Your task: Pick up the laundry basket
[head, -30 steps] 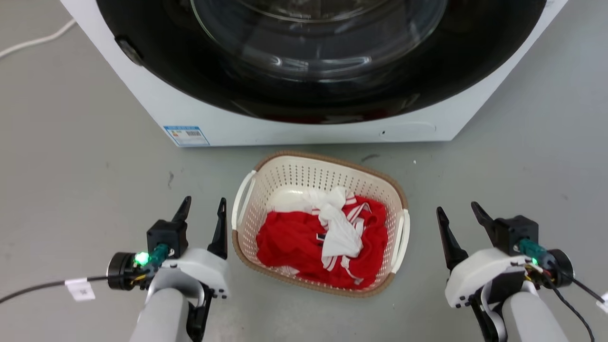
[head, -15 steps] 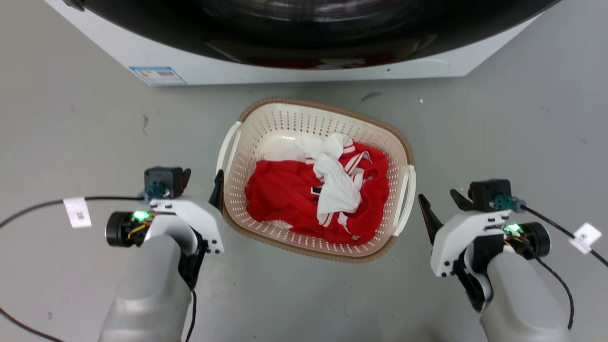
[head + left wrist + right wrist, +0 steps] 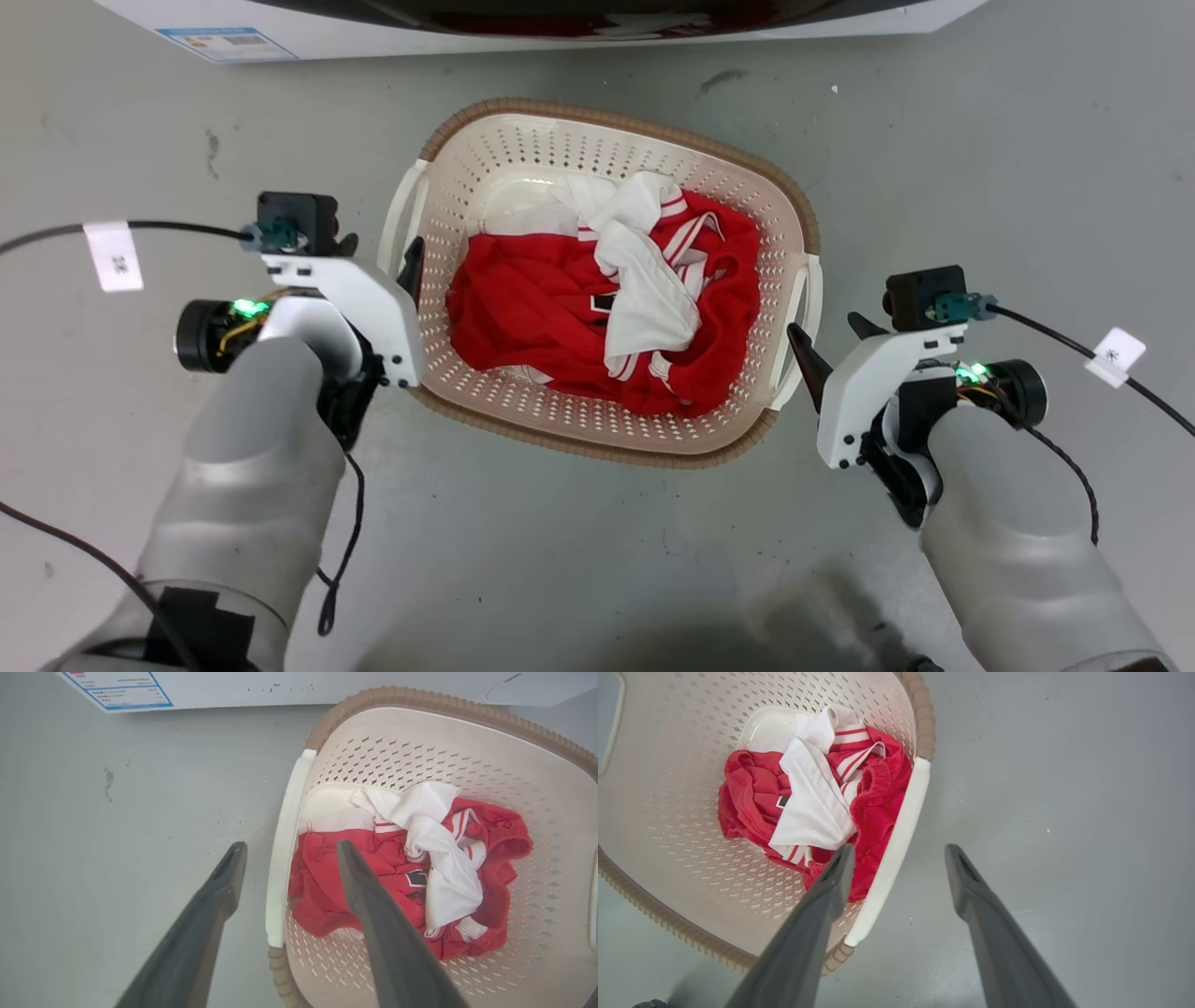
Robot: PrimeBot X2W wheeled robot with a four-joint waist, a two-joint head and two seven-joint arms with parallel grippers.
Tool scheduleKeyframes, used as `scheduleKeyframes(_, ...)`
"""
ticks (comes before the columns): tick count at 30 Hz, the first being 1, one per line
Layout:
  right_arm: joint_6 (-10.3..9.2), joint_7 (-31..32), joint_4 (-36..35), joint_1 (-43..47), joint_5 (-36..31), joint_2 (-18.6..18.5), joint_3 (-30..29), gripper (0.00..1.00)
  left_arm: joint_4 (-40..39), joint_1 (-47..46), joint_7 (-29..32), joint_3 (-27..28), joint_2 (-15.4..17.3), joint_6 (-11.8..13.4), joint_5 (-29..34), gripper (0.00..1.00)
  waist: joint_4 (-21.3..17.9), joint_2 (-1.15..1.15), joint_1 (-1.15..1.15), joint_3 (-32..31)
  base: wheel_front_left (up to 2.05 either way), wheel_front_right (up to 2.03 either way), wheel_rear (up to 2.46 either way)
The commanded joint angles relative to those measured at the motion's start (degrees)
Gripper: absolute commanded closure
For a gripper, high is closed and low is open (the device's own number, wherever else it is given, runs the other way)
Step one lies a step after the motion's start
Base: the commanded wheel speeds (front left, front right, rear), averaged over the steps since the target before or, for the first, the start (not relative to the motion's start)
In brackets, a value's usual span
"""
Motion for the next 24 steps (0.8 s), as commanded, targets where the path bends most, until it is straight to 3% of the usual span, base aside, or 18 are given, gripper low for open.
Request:
scheduleKeyframes(1,-0.04,-0.21,0.63,-1.26,0.49,-0.03,0.59,0.00,0.23,-1.18,0.35,-0.46,0.60,-0.12,-0.42,0.00,-0.51,0.00,-0.01,0.69,0.00,0.00,0.00)
scheduleKeyframes(17,-0.04,0.78,6.76,-11.32,12.46,-0.02,13.60,0.00,1.67,-9.96,8.97,-11.07,7.33,-0.13,-9.42,0.00,-3.44,0.00,-0.01,8.15,0.00,0.00,0.00)
scheduleKeyframes(23,-0.04,1.63,7.40,-13.69,17.25,-0.01,18.00,0.00,1.67,-11.78,10.64,-13.84,8.22,-0.07,-12.71,0.00,-3.49,0.00,-0.01,9.80,0.00,0.00,0.00)
scheduleKeyframes(24,-0.04,1.87,7.44,-14.05,18.15,-0.02,18.65,0.52,1.71,-12.04,10.81,-14.14,8.27,-0.07,-13.32,0.52,-3.47,0.00,-0.01,9.96,0.00,0.00,0.00)
